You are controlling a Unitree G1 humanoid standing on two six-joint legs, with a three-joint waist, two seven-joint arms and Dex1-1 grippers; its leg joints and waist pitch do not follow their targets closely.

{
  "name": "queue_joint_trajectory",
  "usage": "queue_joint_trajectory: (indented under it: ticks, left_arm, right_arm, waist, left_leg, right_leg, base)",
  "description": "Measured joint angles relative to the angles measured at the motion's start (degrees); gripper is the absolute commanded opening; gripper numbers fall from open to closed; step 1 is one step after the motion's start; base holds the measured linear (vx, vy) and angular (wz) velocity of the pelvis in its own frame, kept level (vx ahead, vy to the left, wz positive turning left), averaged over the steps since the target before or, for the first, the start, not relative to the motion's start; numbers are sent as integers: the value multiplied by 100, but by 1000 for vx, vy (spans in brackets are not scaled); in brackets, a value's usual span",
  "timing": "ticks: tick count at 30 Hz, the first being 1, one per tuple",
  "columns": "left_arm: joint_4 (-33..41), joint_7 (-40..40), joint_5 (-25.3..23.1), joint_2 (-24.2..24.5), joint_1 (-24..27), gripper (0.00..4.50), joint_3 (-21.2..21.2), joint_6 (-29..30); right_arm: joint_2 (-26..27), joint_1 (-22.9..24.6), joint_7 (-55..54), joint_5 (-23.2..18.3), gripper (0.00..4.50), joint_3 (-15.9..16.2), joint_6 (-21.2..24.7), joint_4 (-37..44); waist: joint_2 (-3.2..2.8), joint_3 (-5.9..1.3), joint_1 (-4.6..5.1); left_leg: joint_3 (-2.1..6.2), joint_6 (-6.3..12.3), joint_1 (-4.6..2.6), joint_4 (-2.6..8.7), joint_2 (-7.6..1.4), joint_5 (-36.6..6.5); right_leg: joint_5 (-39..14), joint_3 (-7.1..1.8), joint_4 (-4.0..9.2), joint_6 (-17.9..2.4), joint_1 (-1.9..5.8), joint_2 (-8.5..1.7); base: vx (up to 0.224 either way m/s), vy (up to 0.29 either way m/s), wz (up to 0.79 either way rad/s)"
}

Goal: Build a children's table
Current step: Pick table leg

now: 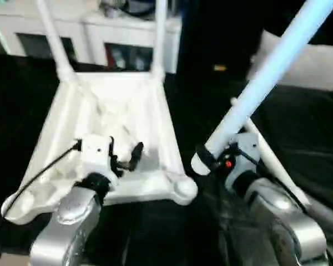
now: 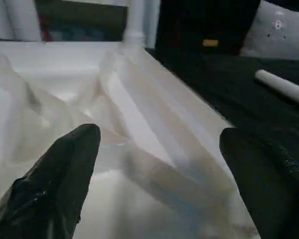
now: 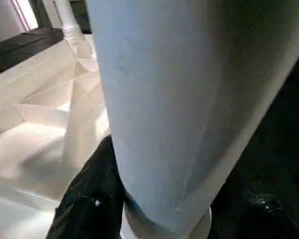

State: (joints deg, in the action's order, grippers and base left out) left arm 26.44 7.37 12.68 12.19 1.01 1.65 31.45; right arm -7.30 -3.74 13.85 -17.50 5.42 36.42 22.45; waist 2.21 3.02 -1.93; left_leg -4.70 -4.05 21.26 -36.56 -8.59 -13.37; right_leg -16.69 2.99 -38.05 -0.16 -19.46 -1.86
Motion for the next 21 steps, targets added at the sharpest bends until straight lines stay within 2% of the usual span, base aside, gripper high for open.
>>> queue_joint_trajectory:
  ticks: [1,4,5,7,10,12,16,18,20,21]
  left_arm:
    - [-22,53,4,61,-16,428,-8,54]
    - [-45,389,65,302,-39,428,31,200]
    - [-46,499,111,349,-81,439,47,219]
    - [-62,861,209,572,-202,450,106,279]
    - [-156,1403,342,919,-373,450,234,325]
    - [-302,1873,393,1265,-519,450,417,342]
    - [-445,2522,517,1629,-729,450,485,360]
    - [-536,3363,738,2226,-840,416,583,364]
    - [-554,3668,768,2363,-861,411,605,357]
    - [-605,3907,785,2462,-902,387,710,329]
  right_arm:
    - [1,-1,37,-5,189,36,-74,1]
    - [-23,-13,50,5,189,-10,-319,-14]
    - [-38,-16,47,14,189,-62,-389,-15]
    - [-70,-38,92,-15,189,-187,-470,-24]
    - [-76,-41,168,-72,189,-357,-538,-80]
    - [-31,-60,233,-126,189,-416,-684,-160]
    - [-131,-128,433,-236,189,-421,-725,-254]
    - [-247,-152,614,-295,189,-390,-693,-316]
    - [-246,-154,623,-297,189,-392,-686,-362]
    - [-256,-172,636,-293,189,-383,-660,-387]
  waist:
    - [16,-3,2]
    - [5,12,-21]
    - [1,15,-19]
    - [17,36,-3]
    - [2,62,9]
    - [-17,80,6]
    - [-29,87,-1]
    - [-25,83,-11]
    - [-35,82,-15]
    - [-35,82,-19]
  left_leg:
    - [46,-6,44,-12,-18,9]
    - [-1,7,62,-11,-23,29]
    - [-20,3,52,21,-26,45]
    - [-92,-4,-13,105,-42,69]
    - [-182,-15,-79,124,-92,89]
    - [-213,-23,-110,142,-110,94]
    - [-226,-68,-113,167,-123,135]
    - [-240,-42,-101,212,-130,205]
    - [-254,-41,-93,229,-133,216]
    - [-256,-41,-91,231,-139,219]
  right_leg:
    - [23,-20,27,11,-45,17]
    - [75,-58,62,22,-55,22]
    - [97,-61,95,9,-49,21]
    - [120,-85,129,-29,-18,11]
    - [143,-100,120,-40,14,10]
    - [137,-100,117,-24,24,6]
    - [174,-94,108,-36,3,5]
    - [185,-93,103,-54,-36,12]
    - [203,-94,103,-85,-54,12]
    - [200,-89,104,-86,-55,13]
  base:
    - [0,0,0]
    - [0,0,0]
    - [-58,27,-3]
    - [-75,6,-4]
    - [-81,-10,-2]
    - [-66,-13,-3]
    - [-15,-3,-1]
    - [0,0,0]
    - [0,0,0]
    - [0,0,0]
